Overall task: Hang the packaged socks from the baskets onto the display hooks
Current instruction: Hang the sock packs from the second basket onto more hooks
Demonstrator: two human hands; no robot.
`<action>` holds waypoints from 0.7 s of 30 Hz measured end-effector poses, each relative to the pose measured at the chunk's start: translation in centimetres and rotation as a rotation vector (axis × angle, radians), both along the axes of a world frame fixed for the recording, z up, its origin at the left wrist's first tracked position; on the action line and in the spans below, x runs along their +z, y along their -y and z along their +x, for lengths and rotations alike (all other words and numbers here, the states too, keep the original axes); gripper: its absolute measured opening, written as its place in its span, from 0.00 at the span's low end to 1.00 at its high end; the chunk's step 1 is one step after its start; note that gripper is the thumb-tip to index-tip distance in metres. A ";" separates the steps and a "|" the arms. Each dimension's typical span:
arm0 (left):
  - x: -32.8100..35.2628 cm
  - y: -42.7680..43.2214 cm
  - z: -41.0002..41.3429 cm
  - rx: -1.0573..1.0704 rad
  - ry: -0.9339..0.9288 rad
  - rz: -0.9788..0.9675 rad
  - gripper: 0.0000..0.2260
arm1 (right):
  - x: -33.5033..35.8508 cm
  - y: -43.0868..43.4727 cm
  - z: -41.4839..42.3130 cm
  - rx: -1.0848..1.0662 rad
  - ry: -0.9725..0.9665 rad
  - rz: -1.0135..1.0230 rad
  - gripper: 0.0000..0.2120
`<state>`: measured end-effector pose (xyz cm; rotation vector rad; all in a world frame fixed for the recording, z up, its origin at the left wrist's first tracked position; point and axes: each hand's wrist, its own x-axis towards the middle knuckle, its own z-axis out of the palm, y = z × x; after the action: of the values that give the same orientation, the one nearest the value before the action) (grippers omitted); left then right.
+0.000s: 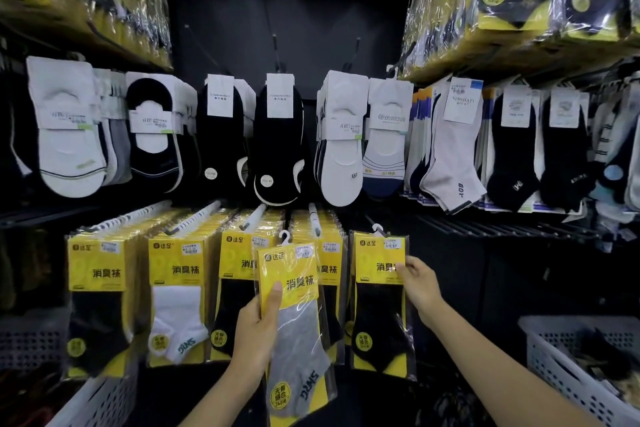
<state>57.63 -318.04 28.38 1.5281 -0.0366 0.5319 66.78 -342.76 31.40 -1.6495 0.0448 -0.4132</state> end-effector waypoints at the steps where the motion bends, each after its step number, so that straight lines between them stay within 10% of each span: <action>1: 0.0 0.0 0.1 -0.005 -0.002 0.004 0.11 | -0.3 0.0 0.3 -0.036 -0.008 0.009 0.07; 9: -0.9 0.7 -0.3 -0.055 -0.060 0.033 0.12 | -3.1 0.6 -0.9 -0.257 -0.147 0.153 0.11; 16: -1.2 4.1 -0.7 -0.163 -0.127 0.111 0.12 | -2.1 -2.4 -6.8 0.268 -0.110 0.099 0.11; 21: -0.9 7.0 -0.8 -0.302 -0.185 0.110 0.12 | -2.4 -2.6 -8.7 0.271 -0.019 0.031 0.09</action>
<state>56.87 -325.08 27.50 1.6374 -0.1533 0.1498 58.12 -340.21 29.01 -1.6021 -0.1556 -0.1890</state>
